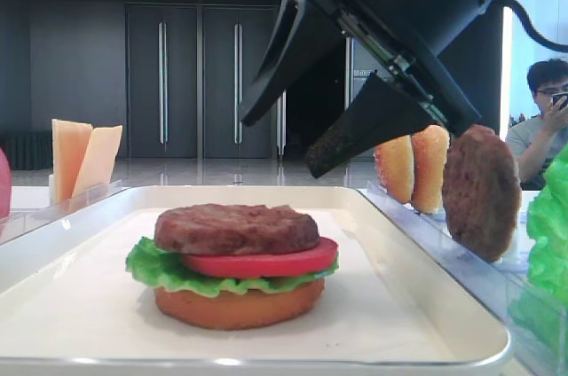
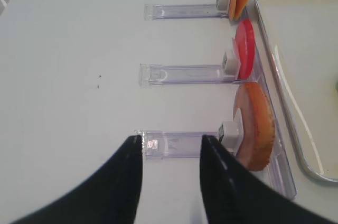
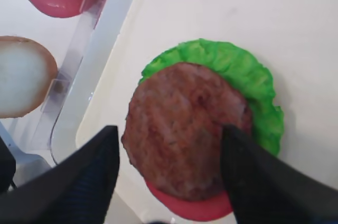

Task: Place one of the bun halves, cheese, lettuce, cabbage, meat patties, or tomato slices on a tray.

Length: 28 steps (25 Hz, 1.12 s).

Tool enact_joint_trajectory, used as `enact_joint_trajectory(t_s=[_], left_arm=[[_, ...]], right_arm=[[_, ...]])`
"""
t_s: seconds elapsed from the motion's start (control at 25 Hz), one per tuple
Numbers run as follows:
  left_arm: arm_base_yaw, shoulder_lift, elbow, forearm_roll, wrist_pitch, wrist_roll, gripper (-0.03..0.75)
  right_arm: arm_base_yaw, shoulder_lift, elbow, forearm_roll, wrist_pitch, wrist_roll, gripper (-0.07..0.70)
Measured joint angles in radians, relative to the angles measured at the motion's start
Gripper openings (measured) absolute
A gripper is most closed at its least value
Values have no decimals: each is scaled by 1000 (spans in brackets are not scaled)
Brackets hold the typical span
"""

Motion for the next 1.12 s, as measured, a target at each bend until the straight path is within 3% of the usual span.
enact_joint_trajectory(t_s=[0.52, 0.68, 0.88, 1.0, 1.12], left_arm=[[0, 0, 0, 0, 0, 0, 282], [0, 0, 0, 0, 0, 0, 282], [0, 0, 0, 0, 0, 0, 282], [0, 0, 0, 0, 0, 0, 282], [0, 0, 0, 0, 0, 0, 282]], right_arm=[[0, -89, 0, -301, 24, 260, 432], [0, -157, 0, -487, 96, 425, 426], [-27, -242, 0, -905, 230, 753, 384], [-104, -305, 0, -1061, 308, 839, 361], [-228, -372, 0, -1133, 378, 864, 356]])
